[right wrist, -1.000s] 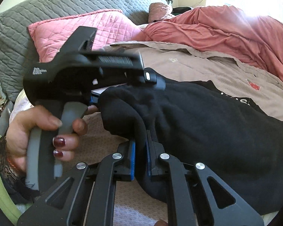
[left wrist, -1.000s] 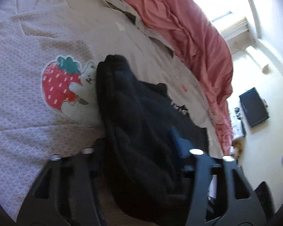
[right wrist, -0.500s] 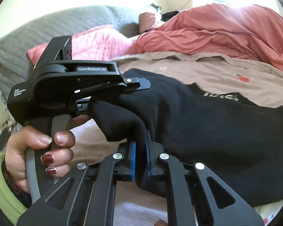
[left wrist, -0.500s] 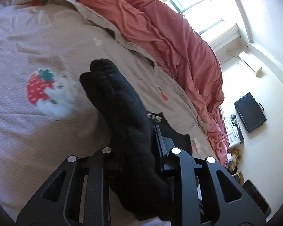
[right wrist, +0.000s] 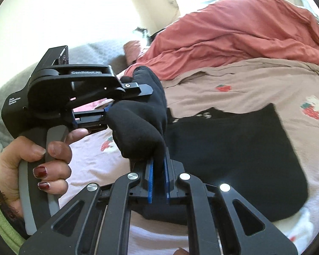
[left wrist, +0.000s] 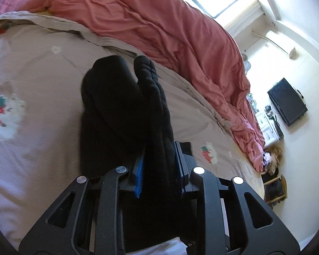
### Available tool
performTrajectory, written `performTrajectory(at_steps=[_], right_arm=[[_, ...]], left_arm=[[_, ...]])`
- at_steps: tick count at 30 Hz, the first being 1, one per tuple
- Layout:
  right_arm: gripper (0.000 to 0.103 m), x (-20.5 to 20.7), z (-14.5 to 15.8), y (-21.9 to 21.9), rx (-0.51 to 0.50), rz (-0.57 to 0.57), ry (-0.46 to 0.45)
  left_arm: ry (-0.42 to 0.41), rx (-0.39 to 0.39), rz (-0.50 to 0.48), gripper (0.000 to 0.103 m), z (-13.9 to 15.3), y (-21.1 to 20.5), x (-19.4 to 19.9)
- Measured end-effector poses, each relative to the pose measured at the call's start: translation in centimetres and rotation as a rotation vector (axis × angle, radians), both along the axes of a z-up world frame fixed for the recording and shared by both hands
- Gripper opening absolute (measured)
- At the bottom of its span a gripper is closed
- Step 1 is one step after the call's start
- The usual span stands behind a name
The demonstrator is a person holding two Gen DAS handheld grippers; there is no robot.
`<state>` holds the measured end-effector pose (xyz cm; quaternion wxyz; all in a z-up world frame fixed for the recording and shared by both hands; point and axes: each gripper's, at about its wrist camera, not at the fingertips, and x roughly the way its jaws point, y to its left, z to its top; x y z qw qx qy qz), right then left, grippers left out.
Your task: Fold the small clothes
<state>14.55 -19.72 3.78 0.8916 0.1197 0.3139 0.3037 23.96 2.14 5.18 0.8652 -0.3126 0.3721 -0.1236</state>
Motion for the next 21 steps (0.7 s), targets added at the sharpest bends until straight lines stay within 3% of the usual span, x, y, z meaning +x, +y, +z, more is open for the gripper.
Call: performTrajectory(at_steps=[12, 17, 19, 21], right_arm=[[0.007, 1.4, -2.6, -8.0, 0.043, -0.142, 0.101], [0.007, 1.3, -4.5, -9.4, 0.016, -0.140, 0.166], [0.007, 0.8, -4.7, -9.4, 0.001, -0.137, 0.173], [0.005, 0.3, -4.4, -9.4, -0.010, -0.141, 0.160]], left_arm=[[0.063, 0.062, -0.156, 0.014, -2.1, -9.1, 2.1], [0.036, 0.054, -0.081, 0.014, -3.2, -6.7, 0.4], [0.021, 0.117, -0.012, 0.015, -3.3, -5.3, -0.5], [0.019, 0.197, 0.042, 0.023, -3.5, -4.4, -1.0]])
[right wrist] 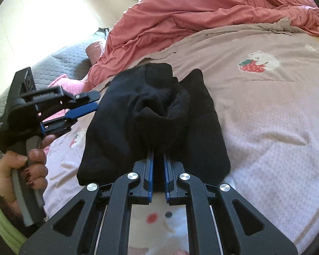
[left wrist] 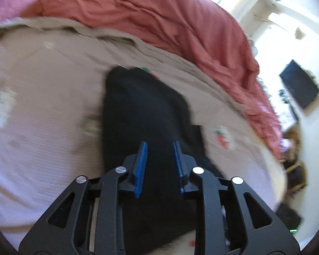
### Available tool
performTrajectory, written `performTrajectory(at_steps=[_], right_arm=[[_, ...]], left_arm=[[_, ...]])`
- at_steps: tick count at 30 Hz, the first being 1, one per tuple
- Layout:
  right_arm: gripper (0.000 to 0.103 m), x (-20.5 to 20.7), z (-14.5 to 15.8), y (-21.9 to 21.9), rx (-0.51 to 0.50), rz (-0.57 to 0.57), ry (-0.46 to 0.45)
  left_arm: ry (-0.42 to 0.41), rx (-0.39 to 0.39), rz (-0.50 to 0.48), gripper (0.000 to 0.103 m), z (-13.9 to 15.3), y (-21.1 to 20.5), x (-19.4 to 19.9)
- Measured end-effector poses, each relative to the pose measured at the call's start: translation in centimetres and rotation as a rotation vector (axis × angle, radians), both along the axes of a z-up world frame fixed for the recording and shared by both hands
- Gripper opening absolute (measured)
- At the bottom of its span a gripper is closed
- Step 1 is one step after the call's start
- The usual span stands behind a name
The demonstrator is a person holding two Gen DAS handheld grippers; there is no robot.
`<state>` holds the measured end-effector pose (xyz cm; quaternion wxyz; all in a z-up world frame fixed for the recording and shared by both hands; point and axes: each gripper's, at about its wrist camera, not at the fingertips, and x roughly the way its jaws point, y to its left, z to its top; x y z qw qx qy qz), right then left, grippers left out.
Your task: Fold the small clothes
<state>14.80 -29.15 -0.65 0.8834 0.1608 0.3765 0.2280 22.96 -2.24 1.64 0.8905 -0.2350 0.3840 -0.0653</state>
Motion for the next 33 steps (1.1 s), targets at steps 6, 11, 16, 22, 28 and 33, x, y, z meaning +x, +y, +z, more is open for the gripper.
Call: performTrajectory(at_steps=[6, 11, 16, 22, 28, 33], right_arm=[[0.000, 0.0, -0.8, -1.4, -0.045, -0.024, 0.057], [0.023, 2.3, 2.8, -2.9, -0.078, -0.060, -0.026], [0.044, 8.7, 4.4, 0.1, -0.099, 0.056, 0.032], [0.044, 14.6, 1.6, 3.4, -0.103, 0.108, 0.204], [0.046, 17.3, 0.0, 3.8, -0.080, 0.072, 0.255], [0.046, 17.8, -0.4, 3.3, -0.071, 0.044, 0.270]], left_arm=[[0.005, 0.102, -0.003, 0.034, -2.1, -0.5, 0.1], [-0.047, 0.157, -0.048, 0.035, -2.4, -0.6, -0.6], [-0.092, 0.157, -0.086, 0.037, -3.3, 0.1, -1.3], [-0.114, 0.051, -0.118, 0.051, -4.2, 1.9, -1.6], [-0.122, 0.017, -0.134, 0.052, -4.1, 2.2, -1.7], [-0.127, 0.029, -0.150, 0.055, -4.0, 1.7, -1.9]])
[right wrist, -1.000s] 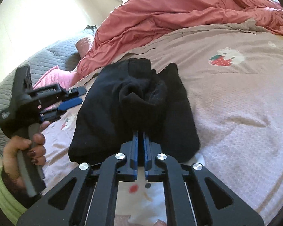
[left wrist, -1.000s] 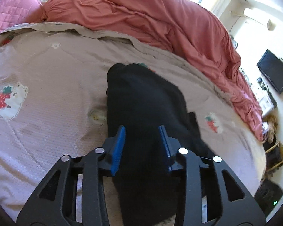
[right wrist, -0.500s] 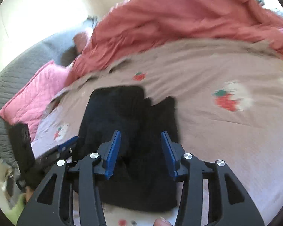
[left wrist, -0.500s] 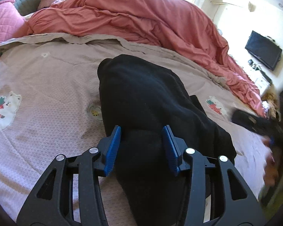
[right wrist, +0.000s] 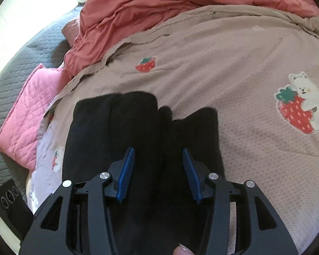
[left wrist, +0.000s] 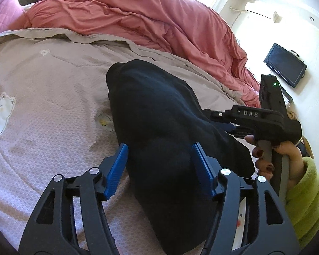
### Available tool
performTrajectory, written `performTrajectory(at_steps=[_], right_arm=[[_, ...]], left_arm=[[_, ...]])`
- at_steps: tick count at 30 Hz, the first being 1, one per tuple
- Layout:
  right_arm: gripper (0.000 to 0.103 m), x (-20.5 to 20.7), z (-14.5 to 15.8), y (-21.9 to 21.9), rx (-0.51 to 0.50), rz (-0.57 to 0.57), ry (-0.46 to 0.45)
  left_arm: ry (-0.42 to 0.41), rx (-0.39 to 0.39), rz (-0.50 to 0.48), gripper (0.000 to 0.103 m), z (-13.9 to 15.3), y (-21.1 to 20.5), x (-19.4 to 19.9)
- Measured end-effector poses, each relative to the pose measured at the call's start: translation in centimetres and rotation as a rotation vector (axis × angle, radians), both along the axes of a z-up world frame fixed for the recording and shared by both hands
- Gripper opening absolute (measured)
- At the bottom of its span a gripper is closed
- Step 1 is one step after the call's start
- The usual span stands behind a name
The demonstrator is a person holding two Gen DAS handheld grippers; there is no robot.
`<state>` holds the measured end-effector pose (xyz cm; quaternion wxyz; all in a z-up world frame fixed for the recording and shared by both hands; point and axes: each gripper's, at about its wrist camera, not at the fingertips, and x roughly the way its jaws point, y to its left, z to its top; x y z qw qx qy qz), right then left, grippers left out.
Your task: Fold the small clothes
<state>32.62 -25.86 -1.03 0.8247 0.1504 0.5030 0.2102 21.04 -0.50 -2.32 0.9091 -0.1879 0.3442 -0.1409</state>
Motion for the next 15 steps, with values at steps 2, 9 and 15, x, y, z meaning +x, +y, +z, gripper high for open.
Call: performTrajectory(at_steps=[2, 9, 15], right_arm=[[0.046, 0.2, -0.4, 0.1, -0.001, 0.011, 0.019], [0.045, -0.5, 0.7, 1.9, 0.034, 0.099, -0.006], [0.037, -0.4, 0.2, 3.1, 0.009, 0.125, -0.013]], left_arm=[[-0.002, 0.007, -0.004, 0.056, 0.0, -0.2, -0.1], [-0.016, 0.054, -0.023, 0.063, 0.4, -1.1, -0.3], [-0.010, 0.049, -0.016, 0.064, 0.3, -1.0, -0.2]])
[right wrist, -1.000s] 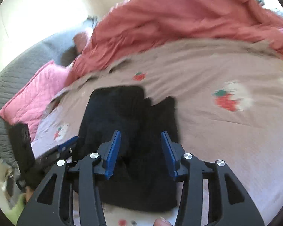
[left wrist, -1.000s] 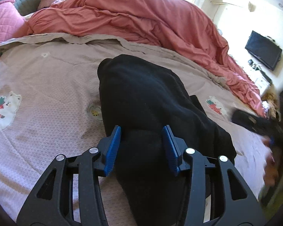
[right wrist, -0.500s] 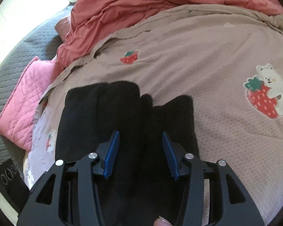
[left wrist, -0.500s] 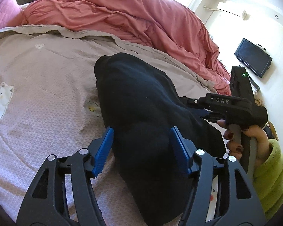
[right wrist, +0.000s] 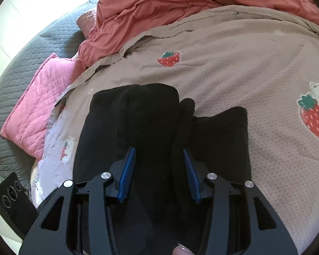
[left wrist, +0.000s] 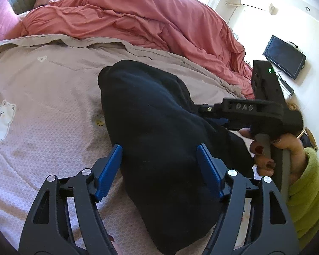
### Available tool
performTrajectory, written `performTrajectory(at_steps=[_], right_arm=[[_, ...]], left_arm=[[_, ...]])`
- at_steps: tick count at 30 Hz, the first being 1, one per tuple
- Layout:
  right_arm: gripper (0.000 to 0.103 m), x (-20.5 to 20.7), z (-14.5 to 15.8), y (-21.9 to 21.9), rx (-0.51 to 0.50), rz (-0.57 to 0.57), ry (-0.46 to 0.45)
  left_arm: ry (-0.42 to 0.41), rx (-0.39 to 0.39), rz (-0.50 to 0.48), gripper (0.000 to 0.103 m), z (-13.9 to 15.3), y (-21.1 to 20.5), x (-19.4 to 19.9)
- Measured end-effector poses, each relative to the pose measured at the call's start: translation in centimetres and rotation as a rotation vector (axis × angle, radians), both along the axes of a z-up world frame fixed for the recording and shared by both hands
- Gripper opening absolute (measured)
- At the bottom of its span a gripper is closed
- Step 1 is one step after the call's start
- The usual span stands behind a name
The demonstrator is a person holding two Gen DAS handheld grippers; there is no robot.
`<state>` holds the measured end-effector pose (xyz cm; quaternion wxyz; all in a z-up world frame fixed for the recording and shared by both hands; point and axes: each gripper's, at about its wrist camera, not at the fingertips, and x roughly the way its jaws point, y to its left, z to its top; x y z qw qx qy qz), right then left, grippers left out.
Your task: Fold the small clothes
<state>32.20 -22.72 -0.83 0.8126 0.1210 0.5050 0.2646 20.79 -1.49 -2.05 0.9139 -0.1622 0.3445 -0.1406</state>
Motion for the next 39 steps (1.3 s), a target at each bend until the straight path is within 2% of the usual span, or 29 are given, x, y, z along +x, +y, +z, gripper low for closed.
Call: performTrajectory(at_steps=[3, 4, 5, 12, 17, 20, 23, 27, 29, 31, 34, 37, 39], right_arm=[[0.027, -0.7, 0.6, 0.3, -0.012, 0.007, -0.043], [0.019, -1.0, 0.9, 0.3, -0.011, 0.008, -0.060], [0.017, -1.2, 1.2, 0.4, -0.008, 0.008, -0.073], [0.013, -3.7, 4.8, 0.7, -0.009, -0.012, -0.180], [0.008, -4.6, 7.7, -0.8, -0.043, -0.052, -0.238], [0.007, -4.4, 8.0, -2.0, -0.080, -0.071, -0.251], [0.007, -3.4, 6.7, -3.4, -0.112, -0.115, -0.208], [0.007, -2.1, 3.2, -4.8, -0.172, -0.163, -0.126], [0.007, -1.5, 0.9, -5.0, -0.193, -0.178, -0.072], [0.007, -1.4, -0.5, -5.2, -0.199, -0.187, -0.055], [0.012, -1.8, -0.7, -5.3, -0.171, -0.188, -0.069], [0.030, -2.8, 0.3, -5.9, -0.119, -0.170, -0.084], [0.031, -4.2, 1.3, -6.5, -0.082, -0.144, -0.112]], left_arm=[[-0.001, 0.001, 0.001, 0.064, 0.0, 0.0, 0.0], [-0.001, 0.003, 0.003, 0.064, 0.0, 0.0, -0.1], [-0.002, 0.004, 0.004, 0.064, 0.0, 0.0, -0.1], [-0.037, -0.021, 0.005, 0.065, 0.9, 0.5, -0.9], [-0.074, -0.083, -0.016, 0.066, 2.0, 0.8, -1.7], [-0.080, -0.098, -0.029, 0.066, 2.3, 0.7, -1.9], [-0.067, -0.098, -0.038, 0.066, 2.1, 0.3, -1.6], [-0.034, -0.095, -0.074, 0.066, 1.3, -0.7, -1.2], [-0.010, -0.070, -0.085, 0.066, 0.7, -1.3, -0.9], [0.015, -0.038, -0.087, 0.067, 0.0, -1.9, -0.6], [0.039, -0.019, -0.086, 0.067, -0.6, -2.2, -0.5], [0.027, -0.025, -0.074, 0.067, -0.3, -1.8, -0.6], [0.002, -0.038, -0.063, 0.067, 0.2, -1.4, -0.9]])
